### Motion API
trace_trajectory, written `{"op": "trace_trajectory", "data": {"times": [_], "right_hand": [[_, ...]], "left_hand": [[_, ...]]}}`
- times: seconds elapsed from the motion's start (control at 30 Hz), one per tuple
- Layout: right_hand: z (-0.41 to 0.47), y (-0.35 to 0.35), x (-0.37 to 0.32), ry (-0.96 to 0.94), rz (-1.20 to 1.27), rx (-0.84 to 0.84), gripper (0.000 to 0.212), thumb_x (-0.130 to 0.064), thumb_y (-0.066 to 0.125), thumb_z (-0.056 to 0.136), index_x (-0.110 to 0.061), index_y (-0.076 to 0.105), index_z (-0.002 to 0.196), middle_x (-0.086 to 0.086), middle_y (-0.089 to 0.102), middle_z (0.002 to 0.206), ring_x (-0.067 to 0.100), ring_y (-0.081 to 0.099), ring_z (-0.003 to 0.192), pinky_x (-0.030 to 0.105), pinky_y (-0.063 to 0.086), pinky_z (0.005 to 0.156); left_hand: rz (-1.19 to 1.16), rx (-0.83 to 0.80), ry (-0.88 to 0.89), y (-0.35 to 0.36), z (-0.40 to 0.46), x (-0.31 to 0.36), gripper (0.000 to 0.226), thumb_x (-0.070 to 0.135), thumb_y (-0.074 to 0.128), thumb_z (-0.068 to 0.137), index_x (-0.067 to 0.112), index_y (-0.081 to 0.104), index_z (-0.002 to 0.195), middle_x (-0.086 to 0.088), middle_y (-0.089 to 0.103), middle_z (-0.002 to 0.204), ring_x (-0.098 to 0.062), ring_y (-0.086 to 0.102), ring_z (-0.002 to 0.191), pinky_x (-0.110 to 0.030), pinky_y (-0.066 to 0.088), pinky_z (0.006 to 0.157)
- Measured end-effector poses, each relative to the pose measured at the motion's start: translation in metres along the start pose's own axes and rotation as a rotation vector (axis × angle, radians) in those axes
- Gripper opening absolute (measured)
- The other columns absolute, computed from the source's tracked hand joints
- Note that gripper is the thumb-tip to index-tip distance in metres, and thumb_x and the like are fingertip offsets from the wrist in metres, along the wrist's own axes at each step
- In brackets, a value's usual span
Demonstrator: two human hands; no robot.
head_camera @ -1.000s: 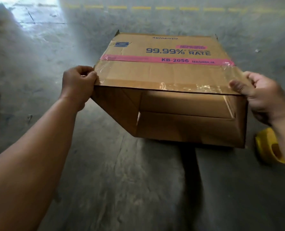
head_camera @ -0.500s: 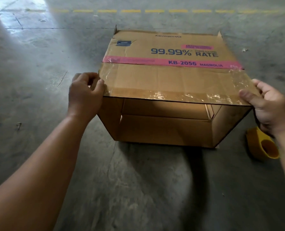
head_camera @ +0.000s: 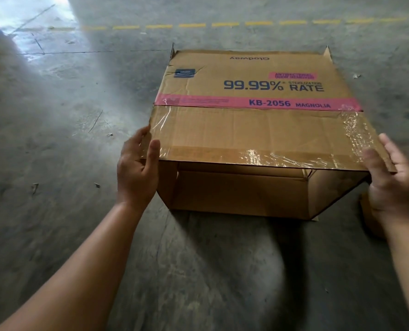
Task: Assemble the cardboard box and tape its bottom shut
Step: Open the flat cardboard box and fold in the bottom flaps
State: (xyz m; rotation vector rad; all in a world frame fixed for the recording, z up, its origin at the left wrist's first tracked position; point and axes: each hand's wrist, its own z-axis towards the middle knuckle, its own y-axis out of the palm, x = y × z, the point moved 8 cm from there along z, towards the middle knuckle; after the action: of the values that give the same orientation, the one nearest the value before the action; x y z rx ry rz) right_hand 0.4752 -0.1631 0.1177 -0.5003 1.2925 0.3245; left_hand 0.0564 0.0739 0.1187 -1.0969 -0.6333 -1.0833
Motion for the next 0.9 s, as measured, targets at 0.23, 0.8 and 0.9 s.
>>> {"op": "trace_trajectory", "data": {"times": [0.23,0.8,0.9], "right_hand": [[-0.033,0.018,0.036,-0.010,-0.232,-0.089,0.058,-0.056,0.059,0.082,-0.018,0.054,0.125,0.004,0.060,0.122,-0.003,0.056,0.099,0.018,0.040,0.082],[0.007,0.025,-0.006,-0.165,-0.615,-0.042,0.028,-0.034,0.041,0.094,-0.020,0.063,0.105,0.009,0.067,0.091,0.028,0.059,0.081,0.032,0.038,0.063],[0.040,0.023,-0.075,-0.371,-0.647,0.011,0.033,-0.031,0.047,0.091,-0.013,0.067,0.110,0.017,0.070,0.092,0.032,0.063,0.077,0.034,0.044,0.062]], "left_hand": [[-0.066,-0.217,-0.238,0.023,-0.033,-0.046,0.048,0.031,0.075,0.084,0.022,0.050,0.125,0.018,0.065,0.105,0.006,0.064,0.097,-0.006,0.049,0.069],[0.295,-0.035,-0.025,-0.001,0.033,-0.002,0.025,0.012,0.050,0.096,0.015,0.060,0.119,-0.011,0.069,0.101,-0.034,0.064,0.089,-0.036,0.044,0.070],[0.338,0.053,0.098,-0.020,0.074,0.053,0.034,0.018,0.049,0.096,0.015,0.056,0.130,-0.016,0.070,0.110,-0.038,0.066,0.093,-0.038,0.046,0.074]]}}
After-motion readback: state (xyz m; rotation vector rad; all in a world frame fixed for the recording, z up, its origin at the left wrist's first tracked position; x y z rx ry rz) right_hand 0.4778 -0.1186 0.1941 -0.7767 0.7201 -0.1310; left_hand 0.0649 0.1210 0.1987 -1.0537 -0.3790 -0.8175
